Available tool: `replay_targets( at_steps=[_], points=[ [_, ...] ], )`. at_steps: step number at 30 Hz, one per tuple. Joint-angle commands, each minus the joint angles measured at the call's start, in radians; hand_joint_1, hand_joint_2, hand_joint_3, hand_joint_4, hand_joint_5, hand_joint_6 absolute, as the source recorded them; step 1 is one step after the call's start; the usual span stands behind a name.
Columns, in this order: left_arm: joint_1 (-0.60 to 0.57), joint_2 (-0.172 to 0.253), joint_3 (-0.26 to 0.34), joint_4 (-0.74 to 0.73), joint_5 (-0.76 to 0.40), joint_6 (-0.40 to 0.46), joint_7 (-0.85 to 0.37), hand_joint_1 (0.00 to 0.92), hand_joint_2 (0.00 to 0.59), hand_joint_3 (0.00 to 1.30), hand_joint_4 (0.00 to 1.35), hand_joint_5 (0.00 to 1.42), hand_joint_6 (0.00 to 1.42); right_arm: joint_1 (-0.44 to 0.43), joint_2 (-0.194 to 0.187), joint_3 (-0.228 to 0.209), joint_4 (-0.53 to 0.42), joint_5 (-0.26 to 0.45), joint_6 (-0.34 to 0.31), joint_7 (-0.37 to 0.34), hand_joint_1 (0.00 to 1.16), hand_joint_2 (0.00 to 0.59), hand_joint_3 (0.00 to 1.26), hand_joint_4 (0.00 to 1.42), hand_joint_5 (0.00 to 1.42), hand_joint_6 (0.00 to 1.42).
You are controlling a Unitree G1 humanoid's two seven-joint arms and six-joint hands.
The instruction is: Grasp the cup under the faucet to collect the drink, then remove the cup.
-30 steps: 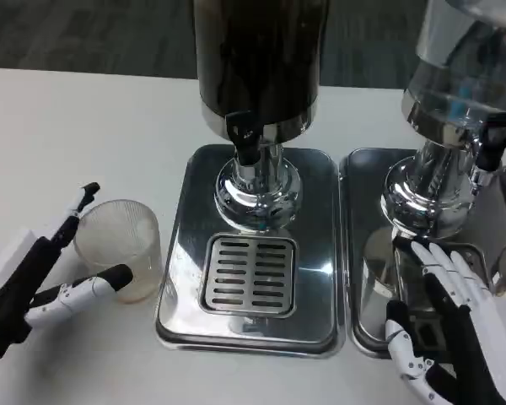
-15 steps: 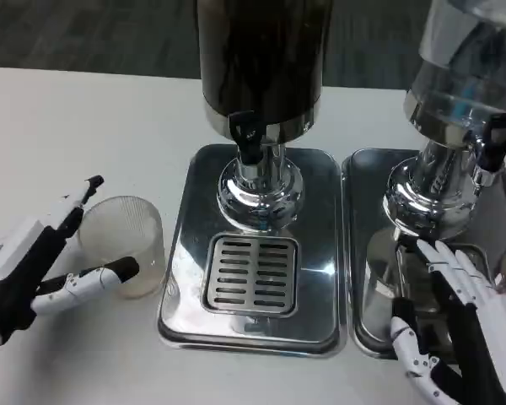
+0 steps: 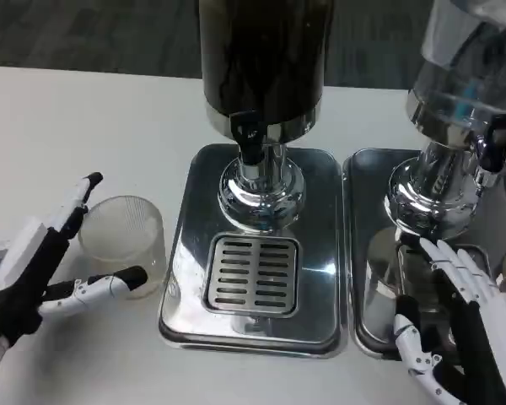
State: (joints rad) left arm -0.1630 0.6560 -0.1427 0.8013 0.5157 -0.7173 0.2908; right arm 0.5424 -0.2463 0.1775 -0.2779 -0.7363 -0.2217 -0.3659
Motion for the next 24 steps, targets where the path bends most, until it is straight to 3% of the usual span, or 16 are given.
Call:
replay_targets(
  at_steps=[1, 5, 8, 22, 24],
  points=[
    [0.007, -0.022, -0.027, 0.015, 0.026, -0.022, 0.029, 0.088, 0.0, 0.0, 0.09, 0.26, 0.38, 0.006, 0.0, -0.006, -0.002, 0.012, -0.013, 0.002, 0.29, 0.519, 0.16, 0.1, 0.07, 0.1],
    [0.007, -0.033, -0.034, 0.028, 0.02, -0.034, 0.049, 0.101, 0.005, 0.01, 0.18, 0.36, 0.53, 0.01, -0.001, -0.004, -0.008, 0.009, -0.01, 0.006, 0.3, 0.522, 0.16, 0.1, 0.07, 0.1],
    [0.012, -0.048, -0.029, 0.036, 0.007, -0.051, 0.073, 0.117, 0.004, 0.12, 0.29, 0.51, 0.71, 0.012, -0.001, -0.005, -0.008, 0.012, -0.01, 0.006, 0.3, 0.525, 0.16, 0.1, 0.07, 0.1],
    [0.003, -0.072, -0.034, 0.057, -0.002, -0.069, 0.098, 0.135, 0.015, 0.25, 0.37, 0.6, 0.8, 0.016, -0.005, -0.011, -0.007, 0.027, -0.018, 0.011, 0.3, 0.525, 0.17, 0.11, 0.09, 0.1],
    [0.003, -0.081, -0.03, 0.067, -0.005, -0.084, 0.12, 0.139, 0.026, 0.28, 0.4, 0.62, 0.88, 0.011, -0.005, -0.012, -0.005, 0.031, -0.017, 0.014, 0.3, 0.526, 0.17, 0.11, 0.09, 0.1]
  ],
)
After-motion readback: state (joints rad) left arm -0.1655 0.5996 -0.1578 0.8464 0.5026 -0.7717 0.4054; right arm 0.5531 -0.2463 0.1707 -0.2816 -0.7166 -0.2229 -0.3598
